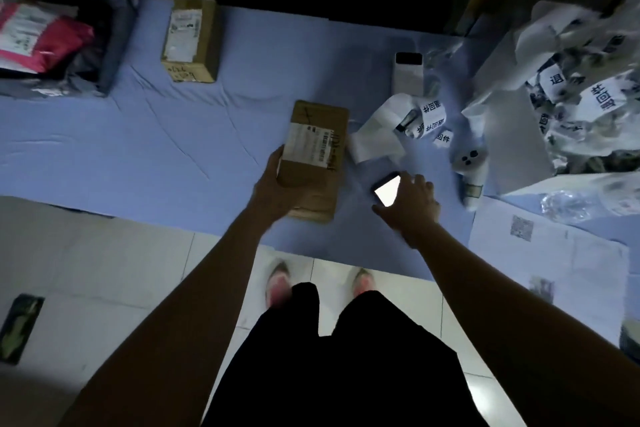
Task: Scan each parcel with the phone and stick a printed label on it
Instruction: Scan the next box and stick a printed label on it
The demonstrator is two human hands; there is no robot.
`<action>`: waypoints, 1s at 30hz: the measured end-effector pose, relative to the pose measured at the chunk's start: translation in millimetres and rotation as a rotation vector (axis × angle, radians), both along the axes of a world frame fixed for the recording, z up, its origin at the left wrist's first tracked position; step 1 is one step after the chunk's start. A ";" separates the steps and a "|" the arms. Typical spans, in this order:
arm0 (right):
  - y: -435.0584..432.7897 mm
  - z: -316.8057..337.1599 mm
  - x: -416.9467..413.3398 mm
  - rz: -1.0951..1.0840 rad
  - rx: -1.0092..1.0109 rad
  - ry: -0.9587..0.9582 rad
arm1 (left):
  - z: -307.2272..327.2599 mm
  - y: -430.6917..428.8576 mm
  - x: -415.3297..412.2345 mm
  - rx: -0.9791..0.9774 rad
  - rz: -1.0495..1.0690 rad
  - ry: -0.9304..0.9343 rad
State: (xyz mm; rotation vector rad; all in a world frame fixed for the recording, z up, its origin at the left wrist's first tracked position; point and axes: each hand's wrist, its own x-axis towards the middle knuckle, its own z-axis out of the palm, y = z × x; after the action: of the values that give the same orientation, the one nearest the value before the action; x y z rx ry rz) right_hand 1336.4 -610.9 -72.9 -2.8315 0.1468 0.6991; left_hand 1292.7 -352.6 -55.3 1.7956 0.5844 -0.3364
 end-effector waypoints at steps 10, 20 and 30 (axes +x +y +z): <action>-15.1 -6.6 14.1 0.104 0.060 0.033 | 23.3 -39.8 1.7 0.303 -0.032 0.006; -32.4 42.2 18.3 -0.022 0.347 -0.001 | 28.1 -46.2 1.4 0.486 -0.014 0.008; -40.2 105.3 14.5 0.164 0.255 -0.027 | 27.1 -47.8 -0.4 0.544 -0.068 -0.025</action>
State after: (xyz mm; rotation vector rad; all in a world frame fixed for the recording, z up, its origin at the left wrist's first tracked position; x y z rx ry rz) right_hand 1350.8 -651.1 32.3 -2.6259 -0.1697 0.6602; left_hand 1292.3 -400.4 -28.3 2.3422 0.6378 -0.2100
